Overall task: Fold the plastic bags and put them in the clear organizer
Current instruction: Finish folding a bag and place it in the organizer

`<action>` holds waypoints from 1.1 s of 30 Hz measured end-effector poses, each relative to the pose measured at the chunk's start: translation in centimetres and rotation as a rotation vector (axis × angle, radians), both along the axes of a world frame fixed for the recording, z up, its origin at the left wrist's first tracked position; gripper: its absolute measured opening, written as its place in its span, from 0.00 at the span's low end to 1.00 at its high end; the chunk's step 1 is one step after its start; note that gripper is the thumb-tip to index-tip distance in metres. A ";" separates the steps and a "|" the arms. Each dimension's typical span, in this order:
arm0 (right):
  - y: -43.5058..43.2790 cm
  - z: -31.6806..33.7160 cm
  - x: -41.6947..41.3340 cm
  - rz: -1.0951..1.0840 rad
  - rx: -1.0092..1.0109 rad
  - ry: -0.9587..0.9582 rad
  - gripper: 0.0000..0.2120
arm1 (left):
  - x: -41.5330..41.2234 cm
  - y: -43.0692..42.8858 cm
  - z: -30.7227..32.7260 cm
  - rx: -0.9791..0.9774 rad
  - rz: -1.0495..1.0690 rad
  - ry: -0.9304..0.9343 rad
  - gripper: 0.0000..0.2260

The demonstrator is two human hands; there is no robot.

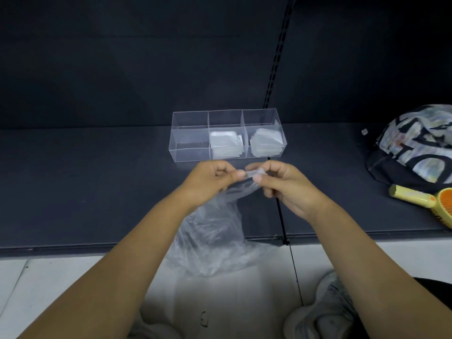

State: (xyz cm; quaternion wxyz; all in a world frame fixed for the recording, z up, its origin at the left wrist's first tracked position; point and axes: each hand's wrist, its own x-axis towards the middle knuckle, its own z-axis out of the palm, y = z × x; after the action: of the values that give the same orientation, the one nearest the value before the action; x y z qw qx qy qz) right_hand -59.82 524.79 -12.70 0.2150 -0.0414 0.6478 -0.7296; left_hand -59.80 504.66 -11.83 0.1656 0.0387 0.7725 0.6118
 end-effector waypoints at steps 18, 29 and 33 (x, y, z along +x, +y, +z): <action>-0.3 2.2 0.5 0.179 0.041 -0.063 0.08 | 1.0 -1.2 1.3 0.111 0.107 0.068 0.07; -0.5 2.1 0.8 0.044 -0.059 -0.066 0.11 | 1.2 -2.6 1.4 0.078 0.164 0.092 0.06; -1.2 2.5 1.1 0.147 0.045 -0.027 0.13 | 1.4 -2.3 1.7 0.089 0.147 0.130 0.06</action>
State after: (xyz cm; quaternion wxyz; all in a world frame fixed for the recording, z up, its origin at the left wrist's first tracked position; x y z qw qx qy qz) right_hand -58.75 523.55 -10.16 0.2776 -0.0740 0.6562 -0.6978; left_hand -58.42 502.36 -10.15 0.0680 0.0291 0.7545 0.6522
